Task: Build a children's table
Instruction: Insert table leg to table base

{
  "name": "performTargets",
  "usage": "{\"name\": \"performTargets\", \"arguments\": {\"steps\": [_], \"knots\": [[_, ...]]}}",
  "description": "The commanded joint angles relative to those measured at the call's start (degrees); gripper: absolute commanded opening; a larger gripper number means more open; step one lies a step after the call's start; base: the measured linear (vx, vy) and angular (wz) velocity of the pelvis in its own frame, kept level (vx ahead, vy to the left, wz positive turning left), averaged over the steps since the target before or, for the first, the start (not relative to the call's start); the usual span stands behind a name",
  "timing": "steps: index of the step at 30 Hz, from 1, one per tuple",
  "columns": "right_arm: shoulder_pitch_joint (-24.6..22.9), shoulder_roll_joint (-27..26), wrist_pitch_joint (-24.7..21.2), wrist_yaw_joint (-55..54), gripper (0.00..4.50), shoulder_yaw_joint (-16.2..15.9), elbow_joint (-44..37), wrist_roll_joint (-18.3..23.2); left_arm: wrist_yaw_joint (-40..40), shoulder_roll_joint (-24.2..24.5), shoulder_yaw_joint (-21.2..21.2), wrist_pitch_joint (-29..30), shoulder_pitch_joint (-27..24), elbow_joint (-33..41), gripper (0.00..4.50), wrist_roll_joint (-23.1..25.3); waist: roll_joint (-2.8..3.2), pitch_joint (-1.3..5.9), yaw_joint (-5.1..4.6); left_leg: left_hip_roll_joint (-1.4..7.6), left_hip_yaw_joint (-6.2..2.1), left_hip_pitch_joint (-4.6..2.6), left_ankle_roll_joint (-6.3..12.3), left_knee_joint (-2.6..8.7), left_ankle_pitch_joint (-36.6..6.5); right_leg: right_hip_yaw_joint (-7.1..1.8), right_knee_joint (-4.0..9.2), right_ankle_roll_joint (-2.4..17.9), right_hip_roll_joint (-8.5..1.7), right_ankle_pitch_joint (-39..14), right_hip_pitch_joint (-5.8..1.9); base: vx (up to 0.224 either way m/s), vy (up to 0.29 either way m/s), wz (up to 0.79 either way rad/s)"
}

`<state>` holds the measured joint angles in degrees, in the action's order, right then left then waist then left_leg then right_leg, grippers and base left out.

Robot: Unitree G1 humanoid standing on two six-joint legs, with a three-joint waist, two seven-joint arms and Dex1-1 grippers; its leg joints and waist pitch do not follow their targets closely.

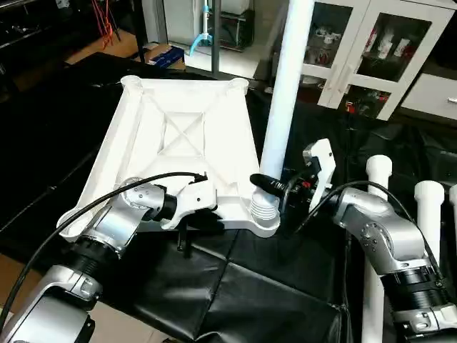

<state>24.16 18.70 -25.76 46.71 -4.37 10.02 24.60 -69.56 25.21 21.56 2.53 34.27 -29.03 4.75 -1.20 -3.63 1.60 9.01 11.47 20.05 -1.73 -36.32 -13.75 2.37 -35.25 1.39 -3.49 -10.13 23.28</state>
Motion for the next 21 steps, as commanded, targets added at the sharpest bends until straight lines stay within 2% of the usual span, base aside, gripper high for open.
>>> {"name": "performTargets", "arguments": {"steps": [1, 7, 11, 13, 16, 21], "knots": [[-1.72, 1.28, -2.0, 0.57, 1.85, -1.1, 0.68, -0.94, -0.5, -0.02, 1.26, 0.23, -1.1, -1.08, 0.01, 0.56, -0.08, 4.06, -0.08, 4.37, -1.89, -0.43, 2.11, 4.79, -3.07, -3.1, 3.35, 15.4, -5.33, -7.34, -2.98, 0.0, 0.0, 0.0], [-2.36, 2.73, -2.54, 1.81, 1.85, -1.64, -0.59, -1.25, -0.31, -0.03, 1.3, -0.08, -0.99, -1.36, 0.01, 0.74, 0.06, 4.07, 0.03, 4.4, -1.87, -0.45, 2.31, 4.77, -2.88, -3.11, 3.3, 15.67, -5.37, -6.67, -2.99, 0.0, 0.0, 0.0], [-2.58, 3.37, -2.71, 1.89, 1.85, -2.28, -0.77, -2.18, -0.39, -0.14, 1.34, 0.0, -1.06, -1.14, 0.01, 0.73, -0.08, 4.07, -0.02, 4.44, -1.92, -0.49, 2.04, 4.83, -3.67, -3.07, 3.45, 15.5, -5.35, -7.81, -2.99, 0.0, 0.0, 0.0], [-2.91, 3.53, -3.35, 2.47, 1.85, -2.71, -1.48, -2.02, -0.23, -0.29, 1.37, -0.19, -0.98, -1.39, 0.01, 0.87, 0.17, 4.02, -0.03, 4.46, -1.94, -0.49, 1.81, 4.84, -3.83, -3.1, 3.49, 15.31, -5.37, -8.2, -2.91, 0.0, 0.0, 0.0], [-3.33, 3.31, -3.97, 2.65, 1.85, -2.75, -2.42, -1.31, -0.02, -0.46, 1.39, -0.45, -0.82, -1.74, 0.01, 1.01, 0.08, 4.07, -0.01, 4.43, -1.89, -0.48, 2.05, 4.81, -3.35, -3.12, 3.45, 15.43, -5.33, -7.13, -2.95, 0.0, 0.0, 0.0], [-3.59, 2.02, -2.48, 1.47, 1.85, -3.61, -1.67, -2.43, -0.06, -0.54, 1.36, -0.78, -0.62, -2.07, 0.01, 1.01, 0.18, 3.98, -0.09, 4.42, -1.94, -0.51, 1.41, 4.89, -4.92, -3.11, 3.73, 15.19, -5.39, -9.16, -2.89, 0.0, 0.0, 0.0]]}}
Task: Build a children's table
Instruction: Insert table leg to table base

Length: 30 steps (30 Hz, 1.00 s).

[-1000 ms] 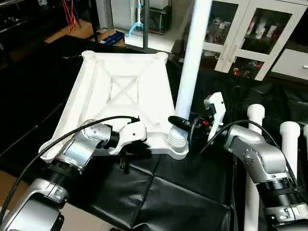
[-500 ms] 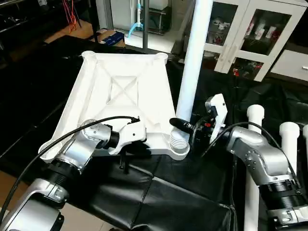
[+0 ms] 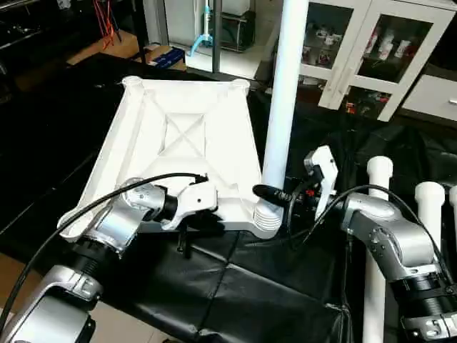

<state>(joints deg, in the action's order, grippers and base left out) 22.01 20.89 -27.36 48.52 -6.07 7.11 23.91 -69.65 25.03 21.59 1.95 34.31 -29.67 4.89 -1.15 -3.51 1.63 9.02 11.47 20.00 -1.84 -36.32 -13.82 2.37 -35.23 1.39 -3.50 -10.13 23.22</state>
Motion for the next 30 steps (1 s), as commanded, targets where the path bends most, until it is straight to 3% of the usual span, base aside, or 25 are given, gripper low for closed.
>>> {"name": "performTargets", "arguments": {"steps": [1, 7, 15, 30], "knots": [[-1.43, -0.28, -0.58, -0.51, 1.85, -2.09, 1.53, -2.07, 0.0, -0.37, 1.33, -0.22, -0.64, -1.47, 0.01, 0.88, 0.08, 3.86, -0.17, 4.39, -1.98, -0.41, 1.36, 4.89, -5.0, -3.15, 3.7, 15.01, -5.38, -9.52, -2.89, 0.0, 0.0, 0.0], [-0.93, -1.71, 1.61, -3.08, 1.85, -1.95, 4.09, -4.29, -0.24, -0.3, 1.43, -0.32, -0.78, -1.12, 0.01, 0.89, 0.3, 3.86, -0.33, 4.45, -2.03, -0.51, 0.7, 5.03, -5.49, -3.12, 3.69, 14.87, -5.28, -9.5, -2.73, 0.0, 0.0, 0.0], [-2.37, -1.68, 3.43, -4.28, 1.85, -1.96, 4.67, -5.46, -0.17, -0.33, 1.42, -0.27, -1.2, -0.62, 0.01, 0.87, 0.15, 3.76, -0.41, 4.46, -2.02, -0.56, 0.4, 5.11, -6.76, -3.19, 3.94, 14.39, -5.34, -11.02, -2.65, 0.0, 0.0, 0.0], [-9.95, -4.31, 5.58, -5.78, 1.85, 5.41, 3.57, 0.77, -0.06, -0.12, 1.2, 0.24, -1.88, 0.2, 0.01, 0.67, 0.04, 3.98, -0.3, 4.59, -2.08, -0.59, 0.83, 5.4, -7.85, -3.15, 4.19, 14.17, -5.49, -10.49, -2.59, 0.0, 0.0, 0.0]]}}
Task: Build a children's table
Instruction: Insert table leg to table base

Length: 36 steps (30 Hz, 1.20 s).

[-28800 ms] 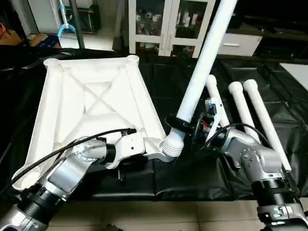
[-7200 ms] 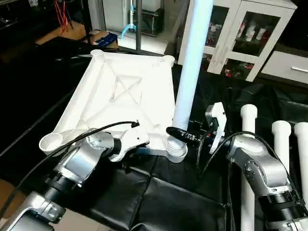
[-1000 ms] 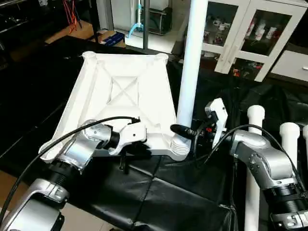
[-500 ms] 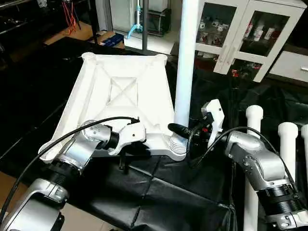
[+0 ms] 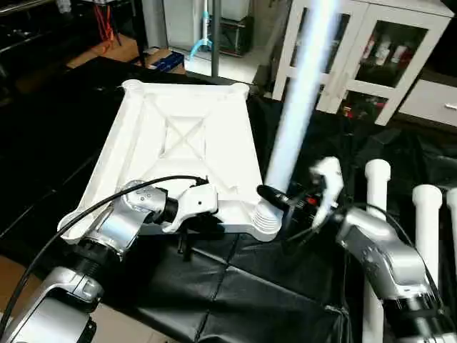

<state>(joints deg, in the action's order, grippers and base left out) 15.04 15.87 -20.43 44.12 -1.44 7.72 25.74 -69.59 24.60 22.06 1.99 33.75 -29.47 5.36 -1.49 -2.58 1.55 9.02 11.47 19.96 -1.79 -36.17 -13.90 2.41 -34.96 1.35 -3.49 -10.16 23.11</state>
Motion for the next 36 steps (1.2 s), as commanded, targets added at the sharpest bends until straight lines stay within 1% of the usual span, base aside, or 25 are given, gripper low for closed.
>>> {"name": "performTargets", "arguments": {"steps": [1, 3, 5, 6, 7, 9, 10, 12, 13, 15, 20, 21, 22, 25, 29, 30, 31, 32, 35, 36], "knots": [[-3.77, 0.65, -0.74, -1.43, 1.85, 0.71, 2.82, -1.22, -0.14, 0.31, 0.74, 0.19, -1.28, -0.06, 0.01, 0.21, 0.33, 3.05, -0.17, 4.65, -2.07, -0.57, 0.74, 5.3, -7.88, -3.17, 3.95, 14.05, -5.44, -10.61, -2.44, 0.0, 0.0, 0.0], [-4.93, 0.59, 0.12, -1.49, 1.85, 0.34, 2.27, -1.87, -0.14, 0.28, 0.71, 0.13, -1.21, -0.16, 0.01, 0.3, 0.28, 3.05, -0.18, 4.59, -2.07, -0.43, 0.76, 5.32, -7.68, -3.17, 3.92, 13.99, -5.43, -10.36, -2.5, 0.0, 0.0, 0.0], [-5.69, 0.59, 0.55, -1.52, 1.85, -0.01, 1.74, -2.51, -0.12, 0.26, 0.67, 0.09, -1.17, -0.21, 0.01, 0.36, 0.29, 3.01, -0.2, 4.61, -2.09, -0.49, 0.77, 5.39, -7.88, -3.13, 4.0, 13.84, -5.38, -10.6, -2.43, 0.0, 0.0, 0.0], [-6.25, 0.97, 1.18, -1.36, 1.85, -0.83, 1.39, -3.58, -0.12, 0.21, 0.67, 0.11, -1.11, -0.22, 0.01, 0.39, 0.48, 3.0, -0.19, 4.58, -2.13, -0.52, 0.71, 5.42, -8.12, -3.12, 3.99, 13.84, -5.37, -10.91, -2.42, 0.0, 0.0, 0.0], [-6.25, 0.97, 1.18, -1.36, 1.85, -0.83, 1.39, -3.58, -0.12, 0.21, 0.67, 0.11, -1.11, -0.22, 0.01, 0.39, 0.37, 2.97, -0.25, 4.59, -2.14, -0.5, 0.6, 5.46, -8.49, -3.13, 4.09, 13.67, -5.36, -11.51, -2.4, 0.0, 0.0, 0.0], [-7.14, 1.7, 3.0, -1.35, 1.85, -2.41, 1.09, -5.78, -0.07, 0.14, 0.66, 0.15, -1.02, -0.26, 0.01, 0.41, 0.4, 2.95, -0.23, 4.61, -2.15, -0.49, 0.49, 5.5, -8.82, -3.13, 4.15, 13.48, -5.39, -12.04, -2.39, 0.0, 0.0, 0.0], [-8.08, 1.92, 4.52, -1.55, 1.85, -3.32, 0.74, -7.05, 0.01, 0.06, 0.67, 0.19, -0.88, -0.37, 0.01, 0.45, 0.36, 2.85, -0.25, 4.63, -2.17, -0.51, 0.13, 5.58, -9.5, -3.15, 4.31, 12.85, -5.41, -13.15, -2.3, 0.0, 0.0, 0.0], [-8.78, 1.84, 5.15, -1.6, 1.85, -3.66, 0.54, -7.37, 0.05, 0.03, 0.68, 0.2, -0.79, -0.48, 0.01, 0.48, 0.38, 2.86, -0.32, 4.59, -2.23, -0.5, 0.11, 5.63, -9.96, -3.17, 4.35, 12.7, -5.39, -13.79, -2.31, 0.0, 0.0, 0.0], [-9.54, 2.06, 6.06, -1.53, 1.85, -4.54, 0.49, -8.29, 0.08, -0.01, 0.69, 0.17, -0.7, -0.62, 0.01, 0.52, 0.54, 2.83, -0.26, 4.62, -2.22, -0.55, 0.11, 5.65, -10.3, -3.23, 4.49, 12.53, -5.43, -14.1, -2.22, 0.0, 0.0, 0.0], [-10.53, 2.35, 7.1, -1.41, 1.85, -5.84, 0.44, -9.56, 0.07, -0.03, 0.73, 0.19, -0.63, -0.71, 0.01, 0.52, 0.44, 2.85, -0.3, 4.63, -2.27, -0.47, 0.05, 5.76, -10.26, -3.2, 4.47, 12.29, -5.34, -13.67, -2.26, 0.0, 0.0, 0.0], [-10.97, 2.18, 7.76, -1.71, 1.85, -6.38, 0.57, -10.14, 0.11, -0.04, 0.78, 0.17, -0.54, -0.86, 0.01, 0.5, 0.43, 2.79, -0.47, 4.73, -2.4, -0.54, -0.15, 6.01, -12.31, -3.19, 4.8, 11.93, -5.37, -15.86, -2.15, 0.0, 0.0, 0.0], [-11.31, 1.81, 7.74, -1.98, 1.85, -6.41, 0.58, -10.05, 0.13, -0.01, 0.77, 0.2, -0.54, -0.87, 0.01, 0.47, 0.53, 2.77, -0.46, 4.76, -2.42, -0.54, -0.28, 6.05, -12.68, -3.22, 4.88, 11.9, -5.41, -16.01, -2.1, 0.0, 0.0, 0.0], [-11.76, 1.35, 7.42, -2.31, 1.85, -6.22, 0.61, -9.61, 0.17, 0.01, 0.77, 0.23, -0.53, -0.9, 0.01, 0.47, 0.44, 2.8, -0.46, 4.78, -2.42, -0.59, -0.36, 6.1, -12.97, -3.21, 4.91, 11.76, -5.4, -16.01, -2.09, 0.0, 0.0, 0.0], [-12.51, 0.64, 5.96, -2.82, 1.85, -5.18, 1.99, -8.11, 0.18, 0.03, 0.74, 0.35, -0.59, -0.77, 0.01, 0.49, 0.5, 2.91, -0.52, 4.82, -2.51, -0.66, -0.61, 6.33, -13.51, -3.16, 5.01, 11.51, -5.35, -15.81, -2.11, 0.0, 0.0, 0.0], [-12.48, 1.32, 4.67, -2.95, 1.85, -5.54, 2.87, -7.82, 0.08, 0.13, 0.73, 0.45, -0.64, -0.65, 0.01, 0.43, 0.46, 2.92, -0.6, 4.87, -2.54, -0.66, -0.78, 6.44, -13.78, -3.15, 4.93, 11.79, -5.34, -14.79, -2.12, 0.0, 0.0, 0.0], [-12.28, 1.58, 3.61, -3.18, 1.85, -5.63, 3.3, -8.14, 0.03, 0.2, 0.74, 0.47, -0.67, -0.59, 0.01, 0.43, 0.56, 2.88, -0.61, 4.87, -2.54, -0.69, -0.84, 6.48, -14.21, -3.15, 5.01, 11.78, -5.36, -15.11, -2.07, 0.0, 0.0, 0.0], [-11.49, 2.11, 2.99, -3.53, 1.85, -5.96, 4.41, -9.38, -0.08, 0.27, 0.74, 0.52, -0.7, -0.52, 0.01, 0.4, 0.55, 2.82, -0.67, 4.87, -2.61, -0.67, -1.06, 6.55, -14.94, -3.16, 5.11, 11.55, -5.38, -16.2, -2.07, 0.0, 0.0, 0.0], [-11.14, 2.27, 2.76, -3.61, 1.85, -6.1, 4.72, -9.71, -0.12, 0.3, 0.74, 0.52, -0.72, -0.5, 0.01, 0.39, 0.55, 2.82, -0.67, 4.87, -2.61, -0.67, -1.06, 6.55, -14.94, -3.16, 5.11, 11.55, -5.38, -16.2, -2.07, 0.0, 0.0, 0.0], [-9.83, 2.85, 1.86, -3.48, 1.85, -6.76, 5.27, -10.39, -0.17, 0.38, 0.81, 0.5, -0.71, -0.52, 0.01, 0.37, 0.5, 2.72, -0.96, 4.83, -2.74, -0.74, -1.65, 6.66, -16.78, -3.13, 5.37, 10.89, -5.36, -18.81, -1.89, 0.0, 0.0, 0.0], [-9.57, 2.93, 1.71, -3.44, 1.85, -6.87, 5.33, -10.55, -0.17, 0.4, 0.84, 0.5, -0.7, -0.51, 0.01, 0.37, 0.53, 2.65, -1.13, 4.8, -2.73, -0.91, -1.9, 6.69, -17.81, -3.19, 5.52, 10.7, -5.38, -19.69, -1.78, 0.0, 0.0, 0.0]]}}
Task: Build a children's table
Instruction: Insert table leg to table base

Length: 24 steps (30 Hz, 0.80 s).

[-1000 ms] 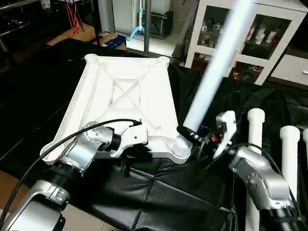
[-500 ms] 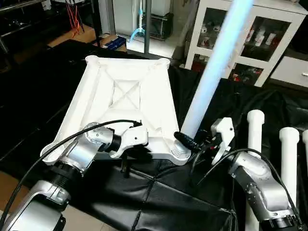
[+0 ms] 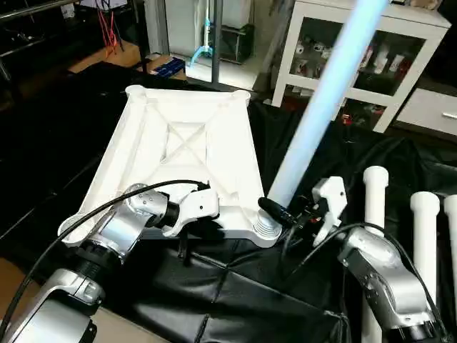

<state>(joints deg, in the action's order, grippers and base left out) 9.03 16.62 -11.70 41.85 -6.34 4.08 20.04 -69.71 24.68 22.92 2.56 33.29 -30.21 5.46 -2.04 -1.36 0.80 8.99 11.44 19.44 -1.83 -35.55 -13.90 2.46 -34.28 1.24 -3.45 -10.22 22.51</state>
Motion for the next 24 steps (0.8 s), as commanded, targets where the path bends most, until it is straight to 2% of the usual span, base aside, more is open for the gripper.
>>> {"name": "performTargets", "arguments": {"steps": [1, 4, 7, 9, 11, 14, 16, 18, 19, 21, 22, 24], "knots": [[-2.31, 2.56, -8.48, -0.22, 1.85, -2.62, 9.16, -4.81, -0.13, 0.38, 0.04, -0.16, -0.16, 0.12, 0.01, 0.26, 1.22, 1.21, -0.75, 4.85, -2.83, -0.71, -2.31, 6.23, -20.54, -3.17, 5.12, 10.47, -5.27, -21.83, -0.91, 0.0, 0.0, 0.0], [-1.4, 3.36, -10.3, 0.9, 1.85, -4.01, 9.48, -5.17, -0.14, 0.29, 0.11, -0.21, -0.02, -0.06, 0.01, 0.29, 1.24, 1.17, -1.33, 4.88, -3.16, -0.87, -2.89, 6.41, -23.27, -3.07, 5.31, 10.0, -5.29, -24.19, -0.96, 0.0, 0.0, 0.0], [-1.55, 4.03, -11.17, 1.91, 1.85, -5.42, 9.97, -5.78, -0.02, 0.15, 0.19, -0.26, 0.1, -0.23, 0.01, 0.4, 1.29, 1.19, -1.27, 4.91, -3.01, -0.79, -2.71, 6.4, -21.91, -3.3, 5.31, 10.31, -5.41, -22.26, -0.97, 0.0, 0.0, 0.0], [-1.88, 3.74, -10.94, 1.35, 1.85, -5.29, 10.36, -5.91, -0.01, 0.12, 0.15, -0.18, 0.07, -0.16, 0.01, 0.35, 1.06, 1.23, -1.26, 4.91, -2.94, -0.83, -2.67, 6.38, -21.67, -3.33, 5.31, 10.48, -5.4, -21.89, -0.93, 0.0, 0.0, 0.0], [-2.44, 3.69, -11.17, 1.15, 1.85, -5.34, 10.42, -5.59, 0.02, 0.17, 0.15, -0.13, -0.01, -0.05, 0.01, 0.32, 1.1, 1.25, -1.25, 4.95, -3.04, -0.61, -2.59, 6.45, -21.17, -3.35, 5.24, 10.48, -5.53, -21.94, -1.12, 0.0, 0.0, 0.0], [-3.31, 3.59, -10.56, 0.69, 1.85, -5.14, 10.21, -5.21, -0.01, 0.22, 0.18, 0.05, -0.17, 0.21, 0.01, 0.25, 1.01, 1.09, -1.31, 5.02, -3.17, -0.79, -2.88, 6.6, -23.2, -3.32, 5.53, 9.71, -5.49, -24.68, -0.77, 0.0, 0.0, 0.0], [-4.24, 2.1, -8.88, -0.93, 1.85, -3.22, 10.11, -3.94, -0.1, 0.41, 0.1, -0.02, -0.22, 0.16, 0.01, 0.19, 1.1, 0.99, -1.34, 5.03, -3.23, -0.88, -3.18, 6.71, -24.66, -3.37, 5.66, 9.35, -5.46, -25.56, -0.52, 0.0, 0.0, 0.0], [-4.58, 1.81, -8.98, -1.05, 1.85, -2.73, 9.86, -3.35, -0.12, 0.43, 0.11, -0.01, -0.22, 0.16, 0.01, 0.2, 1.09, 1.01, -1.35, 4.98, -3.27, -0.94, -3.27, 6.72, -25.18, -3.36, 5.74, 9.06, -5.5, -26.22, -0.47, 0.0, 0.0, 0.0], [-4.75, 1.8, -9.14, -1.0, 1.85, -2.7, 9.74, -3.21, -0.17, 0.45, 0.11, -0.01, -0.18, 0.09, 0.01, 0.2, 1.34, 0.99, -1.37, 4.98, -3.39, -0.85, -3.34, 6.8, -25.43, -3.36, 5.76, 8.92, -5.56, -26.47, -0.54, 0.0, 0.0, 0.0], [-5.2, 2.05, -9.12, -0.63, 1.85, -3.14, 9.87, -3.47, -0.22, 0.45, 0.12, -0.07, -0.11, -0.03, 0.01, 0.25, 1.19, 0.97, -1.5, 5.0, -3.41, -0.92, -3.37, 6.88, -26.06, -3.3, 5.91, 8.55, -5.47, -27.11, -0.44, 0.0, 0.0, 0.0], [-5.32, 2.17, -9.12, -0.77, 1.85, -3.43, 10.12, -3.92, -0.25, 0.42, 0.17, -0.11, -0.08, -0.1, 0.01, 0.28, 1.32, 0.94, -1.54, 4.97, -3.36, -1.1, -3.39, 6.91, -26.55, -3.28, 6.05, 8.42, -5.46, -27.63, -0.3, 0.0, 0.0, 0.0], [-5.25, 2.2, -9.4, -0.92, 1.85, -3.54, 10.39, -4.08, -0.25, 0.39, 0.2, -0.13, -0.07, -0.13, 0.01, 0.3, 1.26, 1.08, -1.66, 4.94, -3.31, -1.19, -3.3, 7.01, -26.03, -3.22, 6.13, 8.49, -5.39, -26.7, -0.44, 0.0, 0.0, 0.0]]}}
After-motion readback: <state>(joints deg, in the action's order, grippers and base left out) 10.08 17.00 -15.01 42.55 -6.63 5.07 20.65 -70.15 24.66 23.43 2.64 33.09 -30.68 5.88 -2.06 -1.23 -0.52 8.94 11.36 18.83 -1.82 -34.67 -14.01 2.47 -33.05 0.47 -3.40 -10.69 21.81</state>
